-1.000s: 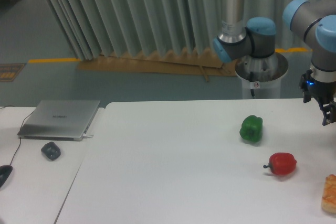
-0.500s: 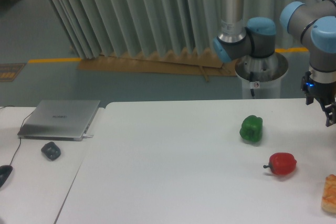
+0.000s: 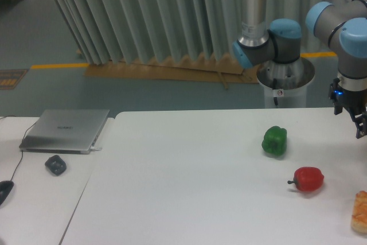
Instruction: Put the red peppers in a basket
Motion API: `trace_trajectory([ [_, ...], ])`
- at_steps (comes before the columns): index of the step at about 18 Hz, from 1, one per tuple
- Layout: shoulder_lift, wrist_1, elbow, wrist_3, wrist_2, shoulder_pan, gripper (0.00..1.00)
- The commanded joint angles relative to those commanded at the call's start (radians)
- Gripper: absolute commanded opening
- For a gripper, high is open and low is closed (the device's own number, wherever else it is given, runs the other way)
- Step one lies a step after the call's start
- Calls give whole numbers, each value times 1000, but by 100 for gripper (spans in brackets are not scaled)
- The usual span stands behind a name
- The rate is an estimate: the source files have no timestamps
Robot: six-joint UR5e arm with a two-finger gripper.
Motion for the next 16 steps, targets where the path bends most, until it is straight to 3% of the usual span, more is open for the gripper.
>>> trace_trajectory([
  [3, -2, 0, 2, -8, -5, 0, 100],
  [6, -2, 14, 5, -130, -8, 0, 100],
  [10, -31, 124, 31, -214, 0, -34, 100],
  [13, -52, 149, 35, -409, 3, -70, 100],
  [15, -98, 231, 23, -411, 2, -127, 100],
  [16, -142, 230, 43, -394, 0, -162, 100],
])
